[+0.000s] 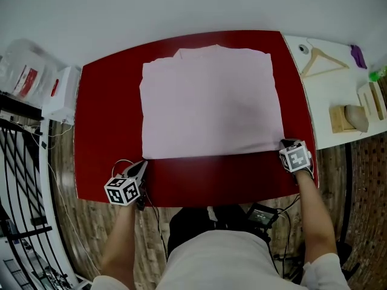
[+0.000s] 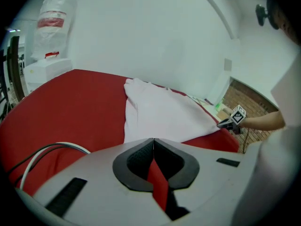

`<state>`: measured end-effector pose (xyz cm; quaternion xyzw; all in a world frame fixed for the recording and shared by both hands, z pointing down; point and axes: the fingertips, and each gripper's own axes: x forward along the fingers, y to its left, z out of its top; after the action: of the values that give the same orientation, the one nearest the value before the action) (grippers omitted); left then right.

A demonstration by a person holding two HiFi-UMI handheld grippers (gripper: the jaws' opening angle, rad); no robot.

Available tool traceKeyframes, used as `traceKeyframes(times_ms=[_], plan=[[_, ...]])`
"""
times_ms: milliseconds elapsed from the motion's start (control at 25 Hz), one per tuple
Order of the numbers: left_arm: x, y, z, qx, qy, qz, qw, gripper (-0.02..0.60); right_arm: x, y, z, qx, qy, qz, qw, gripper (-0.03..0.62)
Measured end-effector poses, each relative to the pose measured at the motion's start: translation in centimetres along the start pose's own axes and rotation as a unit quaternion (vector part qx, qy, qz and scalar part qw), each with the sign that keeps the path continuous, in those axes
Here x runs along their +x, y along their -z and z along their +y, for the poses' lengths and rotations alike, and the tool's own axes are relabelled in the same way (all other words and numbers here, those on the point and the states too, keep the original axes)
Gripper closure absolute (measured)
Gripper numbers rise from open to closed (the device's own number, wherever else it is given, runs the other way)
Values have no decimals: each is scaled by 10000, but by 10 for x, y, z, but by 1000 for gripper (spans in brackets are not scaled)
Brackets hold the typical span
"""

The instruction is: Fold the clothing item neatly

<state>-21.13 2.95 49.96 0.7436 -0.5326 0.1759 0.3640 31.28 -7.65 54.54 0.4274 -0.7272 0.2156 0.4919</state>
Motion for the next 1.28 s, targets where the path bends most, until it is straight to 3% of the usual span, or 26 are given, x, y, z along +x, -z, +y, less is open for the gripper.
traceKeyframes(times_ms=[200,480,680,800,920,1080,1280], plan=[[-7,-12,-43,-81,331,-430,9985,575,-2,-4,-1,-195,88,-236,9995,580],[-25,-12,-85,-106,800,-683,9944,577,-22,-21,-2,511,-9,-1016,9935,579],[-32,-2,-107,-15,1346,-697,9884,575,-48,-30,0,854,-25,-1576,9838,579],[-42,2,-121,-180,1862,-680,9800,577,-69,-30,6,1085,-32,-1748,9786,577],[-53,5,-132,-249,2249,-576,9724,577,-97,-33,21,1328,-61,-2039,9699,577],[-75,18,-141,-160,2667,-403,9628,577,-134,-37,63,1090,-161,-2308,9667,579],[-107,31,-139,52,2803,-454,9588,577,-167,-33,114,912,-92,-2389,9667,579]])
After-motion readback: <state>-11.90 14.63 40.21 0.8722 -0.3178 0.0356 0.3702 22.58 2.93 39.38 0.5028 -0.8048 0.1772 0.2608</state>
